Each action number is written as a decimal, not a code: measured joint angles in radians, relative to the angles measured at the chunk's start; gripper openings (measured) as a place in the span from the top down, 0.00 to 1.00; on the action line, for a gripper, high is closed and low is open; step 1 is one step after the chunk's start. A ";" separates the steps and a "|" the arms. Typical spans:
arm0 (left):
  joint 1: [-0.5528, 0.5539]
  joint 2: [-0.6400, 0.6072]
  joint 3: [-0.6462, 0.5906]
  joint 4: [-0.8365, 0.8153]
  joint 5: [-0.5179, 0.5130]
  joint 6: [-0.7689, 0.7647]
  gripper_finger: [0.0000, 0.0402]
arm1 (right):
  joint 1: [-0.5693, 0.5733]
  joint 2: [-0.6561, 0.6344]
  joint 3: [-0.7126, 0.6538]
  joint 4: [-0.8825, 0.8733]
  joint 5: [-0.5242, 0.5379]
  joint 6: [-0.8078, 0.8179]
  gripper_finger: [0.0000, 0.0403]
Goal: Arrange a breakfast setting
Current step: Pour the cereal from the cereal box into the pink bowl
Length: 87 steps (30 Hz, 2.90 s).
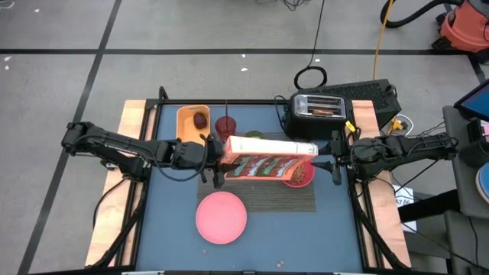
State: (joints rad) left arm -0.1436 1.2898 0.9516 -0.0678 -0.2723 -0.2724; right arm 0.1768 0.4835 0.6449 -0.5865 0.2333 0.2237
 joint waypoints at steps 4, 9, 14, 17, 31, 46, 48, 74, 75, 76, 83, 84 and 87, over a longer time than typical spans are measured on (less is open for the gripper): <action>0.000 0.000 0.000 0.026 -0.014 0.007 0.51 | 0.000 0.000 0.000 0.000 0.000 0.000 0.57; 0.001 0.000 0.000 0.018 -0.019 0.010 0.51 | 0.000 0.000 0.000 0.000 0.000 0.000 0.57; 0.002 0.000 0.000 0.007 -0.009 0.002 0.51 | 0.000 0.000 0.000 0.000 0.000 0.000 0.57; 0.004 -0.001 0.000 0.029 -0.021 0.014 0.51 | 0.000 0.000 0.000 0.000 0.000 0.000 0.58; 0.017 0.003 -0.002 0.018 0.004 0.009 0.51 | 0.000 0.000 0.000 0.000 0.000 0.000 0.58; 0.026 -0.001 -0.001 0.008 0.006 -0.001 0.51 | 0.000 0.000 0.000 0.002 0.000 0.000 0.58; 0.025 -0.001 -0.001 0.045 0.002 0.011 0.51 | 0.000 0.000 0.000 0.002 0.000 0.000 0.58; 0.031 0.005 0.000 0.041 0.013 0.010 0.51 | 0.000 0.000 0.000 0.006 0.000 0.000 0.58; 0.031 0.006 -0.001 0.035 0.011 0.008 0.51 | 0.000 0.000 0.000 0.006 0.000 0.000 0.58; 0.031 0.007 -0.001 0.040 0.006 0.010 0.51 | 0.000 0.000 0.000 0.006 0.000 0.000 0.58; 0.032 0.007 0.000 0.036 0.015 0.009 0.51 | 0.000 0.000 0.000 0.006 0.000 0.000 0.58; 0.031 0.007 -0.001 0.041 0.007 0.009 0.51 | 0.000 0.000 0.000 0.006 0.000 0.000 0.58; 0.032 0.006 0.000 0.053 0.004 0.009 0.51 | 0.000 0.000 0.000 0.006 0.000 0.000 0.58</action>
State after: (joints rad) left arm -0.1116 1.2957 0.9516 -0.0144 -0.2683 -0.2635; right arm 0.1765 0.4835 0.6449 -0.5804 0.2333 0.2237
